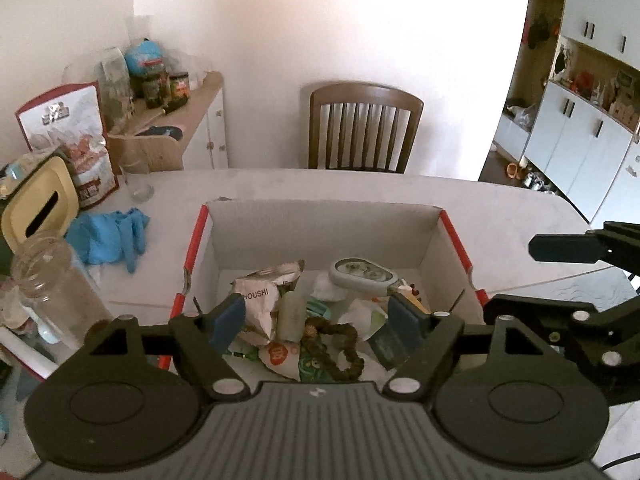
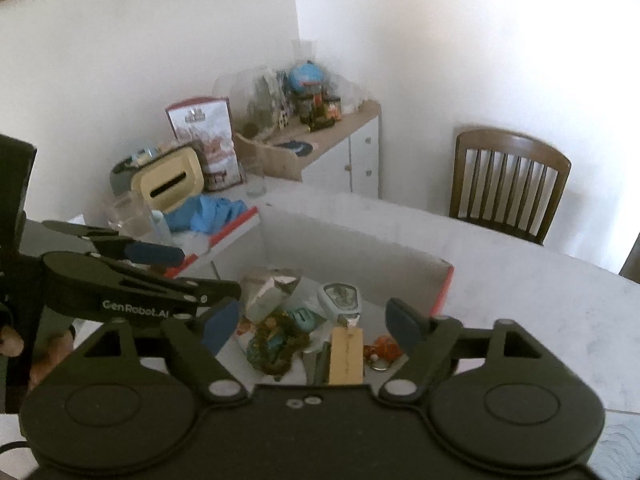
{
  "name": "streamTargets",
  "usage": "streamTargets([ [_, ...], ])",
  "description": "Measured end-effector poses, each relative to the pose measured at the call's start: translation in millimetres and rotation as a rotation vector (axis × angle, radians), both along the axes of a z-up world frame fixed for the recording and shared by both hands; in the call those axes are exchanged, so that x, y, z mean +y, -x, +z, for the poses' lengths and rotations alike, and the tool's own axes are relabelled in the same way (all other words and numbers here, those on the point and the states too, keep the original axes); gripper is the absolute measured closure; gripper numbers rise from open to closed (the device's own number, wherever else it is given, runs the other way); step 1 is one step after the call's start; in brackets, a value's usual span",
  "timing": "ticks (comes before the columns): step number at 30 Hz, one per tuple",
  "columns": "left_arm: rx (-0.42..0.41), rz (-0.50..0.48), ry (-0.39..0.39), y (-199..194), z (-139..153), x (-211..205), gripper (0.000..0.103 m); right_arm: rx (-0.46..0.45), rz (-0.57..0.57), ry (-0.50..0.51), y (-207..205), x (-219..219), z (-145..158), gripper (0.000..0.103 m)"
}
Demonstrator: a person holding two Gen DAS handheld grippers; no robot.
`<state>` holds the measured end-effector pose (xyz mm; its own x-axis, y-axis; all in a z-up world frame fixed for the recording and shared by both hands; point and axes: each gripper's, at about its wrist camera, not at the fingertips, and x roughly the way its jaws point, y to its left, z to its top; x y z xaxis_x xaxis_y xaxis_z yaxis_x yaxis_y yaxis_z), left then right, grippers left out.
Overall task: Organize objects
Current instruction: 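Withdraw both tools from the box back over the table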
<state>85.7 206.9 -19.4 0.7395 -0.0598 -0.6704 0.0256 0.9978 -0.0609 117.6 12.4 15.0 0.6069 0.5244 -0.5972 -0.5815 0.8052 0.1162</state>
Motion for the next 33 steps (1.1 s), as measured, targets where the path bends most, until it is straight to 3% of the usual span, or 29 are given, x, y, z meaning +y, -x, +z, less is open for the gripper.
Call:
streamTargets([
  [13, -0.081, 0.025, 0.027, 36.3, 23.8, -6.3, 0.014, -0.073, -0.008, -0.064, 36.1, -25.6, 12.5, 0.001],
  [19, -0.079, 0.05, 0.026, 46.6, 26.4, -9.5, 0.001, -0.087, -0.021, -0.089, 48.9, -37.3, 14.3, 0.001],
  [33, -0.126, 0.058, 0.013, 70.6, 38.9, -27.9, 0.0, -0.093, -0.061, -0.101, 69.8, -55.0, 15.9, 0.001],
])
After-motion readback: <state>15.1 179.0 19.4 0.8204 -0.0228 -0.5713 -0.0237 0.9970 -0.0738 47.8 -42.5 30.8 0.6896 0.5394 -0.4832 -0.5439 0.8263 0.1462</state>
